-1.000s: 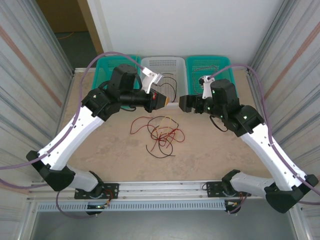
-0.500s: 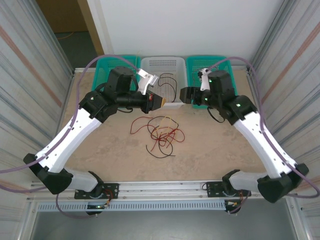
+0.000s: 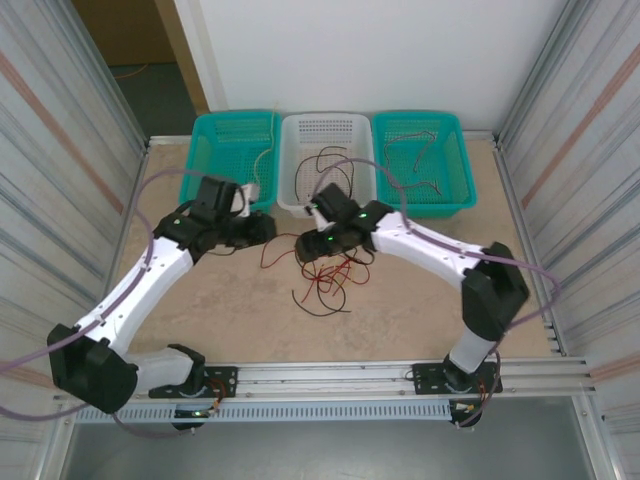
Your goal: Untangle the cables
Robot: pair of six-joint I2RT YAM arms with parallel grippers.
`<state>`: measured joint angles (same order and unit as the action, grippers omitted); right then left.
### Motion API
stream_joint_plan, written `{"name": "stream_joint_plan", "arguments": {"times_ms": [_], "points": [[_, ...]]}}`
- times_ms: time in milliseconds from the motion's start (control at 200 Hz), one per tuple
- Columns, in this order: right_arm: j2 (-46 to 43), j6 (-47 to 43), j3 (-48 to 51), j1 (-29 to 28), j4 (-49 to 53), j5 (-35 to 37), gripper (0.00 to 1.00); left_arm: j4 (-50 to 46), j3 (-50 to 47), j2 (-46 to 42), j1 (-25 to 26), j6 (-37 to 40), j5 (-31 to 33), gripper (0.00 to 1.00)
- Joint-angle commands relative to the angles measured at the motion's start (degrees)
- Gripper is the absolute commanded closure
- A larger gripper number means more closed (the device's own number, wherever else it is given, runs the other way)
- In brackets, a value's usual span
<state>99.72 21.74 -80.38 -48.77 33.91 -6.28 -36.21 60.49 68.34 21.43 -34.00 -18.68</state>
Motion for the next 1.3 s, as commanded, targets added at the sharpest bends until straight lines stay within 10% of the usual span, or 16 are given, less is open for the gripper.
{"name": "stream_joint_plan", "arguments": {"times_ms": [0, 546, 1293], "points": [[7.1, -7.1, -6.8, -2.5, 2.5, 1.8, 0.26, 0.7, -3.9, -7.3, -4.7, -6.4, 1.1, 0.70], [29.4, -18.4, -25.7, -4.3, 9.7, 10.7, 0.19, -4.3, -10.6, -9.2, -6.3, -3.7, 1.1, 0.48], [22.2, -15.8, -22.8, -2.4, 5.6, 9.7, 0.96, -0.7, -10.1, -4.2, 0.0, -3.7, 3.7, 0.61]]}}
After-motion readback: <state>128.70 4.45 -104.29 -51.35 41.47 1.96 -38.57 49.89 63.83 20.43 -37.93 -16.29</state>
